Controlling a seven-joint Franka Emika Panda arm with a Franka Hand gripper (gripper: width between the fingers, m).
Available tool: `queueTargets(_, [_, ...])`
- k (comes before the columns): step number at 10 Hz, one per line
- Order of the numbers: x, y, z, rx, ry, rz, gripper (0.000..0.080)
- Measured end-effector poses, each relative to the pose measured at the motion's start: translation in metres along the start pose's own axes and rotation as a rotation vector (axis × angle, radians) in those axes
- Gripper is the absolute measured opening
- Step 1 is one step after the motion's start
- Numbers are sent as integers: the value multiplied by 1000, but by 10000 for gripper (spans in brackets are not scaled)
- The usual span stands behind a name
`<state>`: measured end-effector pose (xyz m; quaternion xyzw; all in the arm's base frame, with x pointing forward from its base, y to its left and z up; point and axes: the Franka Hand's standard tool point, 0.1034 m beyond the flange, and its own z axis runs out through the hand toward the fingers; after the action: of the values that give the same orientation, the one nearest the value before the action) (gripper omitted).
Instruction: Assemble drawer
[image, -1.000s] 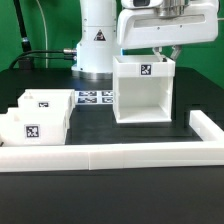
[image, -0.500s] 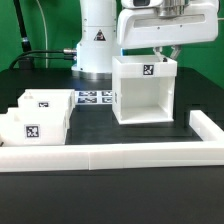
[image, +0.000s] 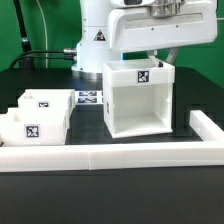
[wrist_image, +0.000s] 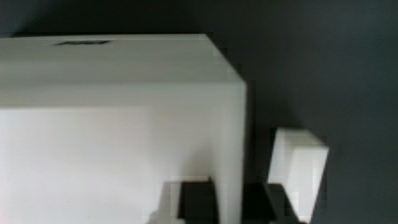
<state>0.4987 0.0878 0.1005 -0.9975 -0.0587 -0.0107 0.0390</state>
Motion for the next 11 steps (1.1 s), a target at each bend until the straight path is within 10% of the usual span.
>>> queueTargets(4, [58,17,2,9,67,-55,38])
queueTargets(11, [61,7,0,31,88,422,39])
